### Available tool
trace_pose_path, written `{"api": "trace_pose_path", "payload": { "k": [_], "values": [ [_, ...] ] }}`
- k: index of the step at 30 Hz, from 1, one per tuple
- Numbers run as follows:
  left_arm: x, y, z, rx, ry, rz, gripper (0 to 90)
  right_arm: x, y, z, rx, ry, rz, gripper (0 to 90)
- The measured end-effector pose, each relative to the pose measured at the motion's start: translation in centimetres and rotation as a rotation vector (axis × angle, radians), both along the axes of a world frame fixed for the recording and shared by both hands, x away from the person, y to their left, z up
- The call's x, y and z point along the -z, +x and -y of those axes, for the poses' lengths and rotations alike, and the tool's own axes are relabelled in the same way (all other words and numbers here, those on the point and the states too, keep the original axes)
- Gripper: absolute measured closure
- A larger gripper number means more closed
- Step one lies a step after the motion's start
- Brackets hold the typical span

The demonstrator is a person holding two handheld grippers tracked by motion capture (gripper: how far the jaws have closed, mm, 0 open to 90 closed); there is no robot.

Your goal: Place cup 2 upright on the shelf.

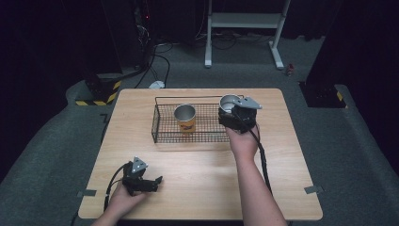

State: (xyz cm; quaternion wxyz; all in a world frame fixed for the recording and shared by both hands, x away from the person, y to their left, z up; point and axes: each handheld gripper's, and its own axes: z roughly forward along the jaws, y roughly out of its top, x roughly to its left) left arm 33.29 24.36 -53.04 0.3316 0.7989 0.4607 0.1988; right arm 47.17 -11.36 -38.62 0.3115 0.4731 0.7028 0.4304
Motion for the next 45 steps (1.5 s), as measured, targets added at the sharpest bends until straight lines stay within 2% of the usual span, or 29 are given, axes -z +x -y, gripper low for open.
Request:
{"api": "trace_pose_path", "payload": {
  "k": [5, 7, 22, 28, 32, 34, 41, 45],
  "values": [
    [0.0, 0.0, 0.0, -0.002, -0.006, -0.001, 1.3, 0.2, 1.3, -0.4, 0.009, -0.003, -0.002, 18.3],
    [0.0, 0.0, 0.0, -0.001, -0.006, -0.002, 1.3, 0.4, 1.7, -0.5, 0.017, -0.003, -0.021, 18.3],
    [0.0, 0.0, 0.0, -0.001, -0.006, -0.001, 1.3, 2.1, 4.0, -1.6, 0.040, -0.045, -0.087, 18.3],
    [0.0, 0.0, 0.0, -0.001, -0.006, -0.001, 1.3, 3.0, 4.6, -2.0, 0.040, -0.059, -0.123, 18.3],
    [0.0, 0.0, 0.0, -0.001, -0.007, -0.001, 1.4, 3.5, 4.9, -2.3, 0.041, -0.047, -0.143, 18.3],
    [0.0, 0.0, 0.0, 0.000, -0.004, -0.002, 1.4, 3.8, 5.2, -2.5, 0.032, -0.067, -0.149, 18.4],
    [0.0, 0.0, -0.1, 0.002, -0.007, 0.001, 2.0, 5.3, 5.5, -3.4, 0.037, -0.084, -0.209, 18.3],
    [0.0, -0.1, -0.1, 0.000, -0.010, -0.001, 2.1, 5.9, 5.5, -3.6, 0.026, -0.097, -0.223, 18.3]
  ]
}}
